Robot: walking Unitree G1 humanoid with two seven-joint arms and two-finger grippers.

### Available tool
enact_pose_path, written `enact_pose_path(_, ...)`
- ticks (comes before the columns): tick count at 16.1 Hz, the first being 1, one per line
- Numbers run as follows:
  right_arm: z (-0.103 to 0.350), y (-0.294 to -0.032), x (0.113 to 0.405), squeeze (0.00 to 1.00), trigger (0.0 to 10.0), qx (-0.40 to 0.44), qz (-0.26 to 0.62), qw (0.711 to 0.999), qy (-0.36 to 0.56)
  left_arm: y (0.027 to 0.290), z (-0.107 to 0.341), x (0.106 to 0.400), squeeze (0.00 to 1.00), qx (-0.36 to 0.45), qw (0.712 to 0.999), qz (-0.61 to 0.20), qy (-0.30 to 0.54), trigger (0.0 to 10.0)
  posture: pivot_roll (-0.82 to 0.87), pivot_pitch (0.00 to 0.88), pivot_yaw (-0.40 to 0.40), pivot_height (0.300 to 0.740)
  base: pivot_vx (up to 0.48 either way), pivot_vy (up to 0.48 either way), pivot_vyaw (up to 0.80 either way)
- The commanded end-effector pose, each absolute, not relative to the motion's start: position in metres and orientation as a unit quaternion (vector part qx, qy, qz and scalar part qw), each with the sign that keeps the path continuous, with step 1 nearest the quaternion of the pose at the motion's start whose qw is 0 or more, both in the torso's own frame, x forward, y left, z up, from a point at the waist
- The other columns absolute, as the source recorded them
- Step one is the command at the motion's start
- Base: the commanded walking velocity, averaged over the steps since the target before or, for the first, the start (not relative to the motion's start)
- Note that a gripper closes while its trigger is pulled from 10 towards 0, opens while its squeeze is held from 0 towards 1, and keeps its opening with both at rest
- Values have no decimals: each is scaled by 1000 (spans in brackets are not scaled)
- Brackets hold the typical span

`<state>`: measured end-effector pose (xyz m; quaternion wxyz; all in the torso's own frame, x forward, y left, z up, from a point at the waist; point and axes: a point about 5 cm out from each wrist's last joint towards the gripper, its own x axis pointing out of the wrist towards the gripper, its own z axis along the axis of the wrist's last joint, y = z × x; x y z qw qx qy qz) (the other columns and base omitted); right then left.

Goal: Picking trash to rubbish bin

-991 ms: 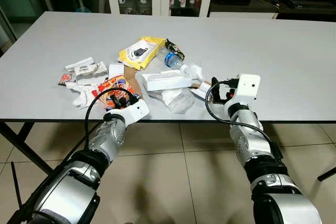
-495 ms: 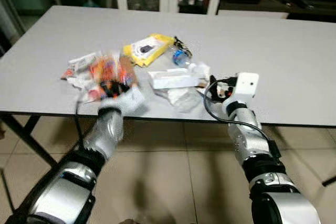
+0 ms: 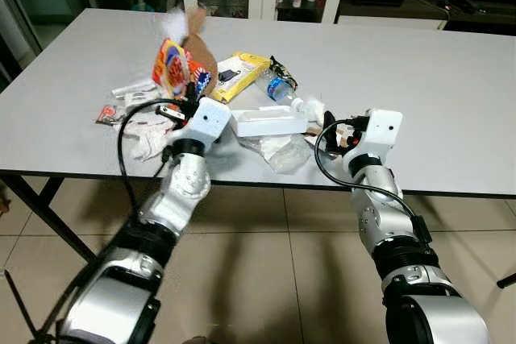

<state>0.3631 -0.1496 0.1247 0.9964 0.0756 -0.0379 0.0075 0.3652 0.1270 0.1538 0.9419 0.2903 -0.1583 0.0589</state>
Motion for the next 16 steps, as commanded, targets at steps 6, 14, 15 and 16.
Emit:
enact_pose_path(6,136,-150,365,0,10000,84,1,994,-67,132,162,365,0,180,968,46,-167,10000,21,0,-11,740,0,0,0)
enact_pose_path(14,141,-154,366,0,10000,87,-4,993,-80,138,156,366,0,111,984,37,-133,10000,24,0,-26,740,0,0,0)
enact_pose_path(15,141,-155,366,0,10000,87,-4,993,-81,138,156,365,0,108,984,35,-135,10000,24,0,-27,740,0,0,0)
enact_pose_path(16,143,-155,366,0,10000,86,-5,993,-83,138,156,365,0,101,985,33,-136,10000,24,0,-29,740,0,0,0)
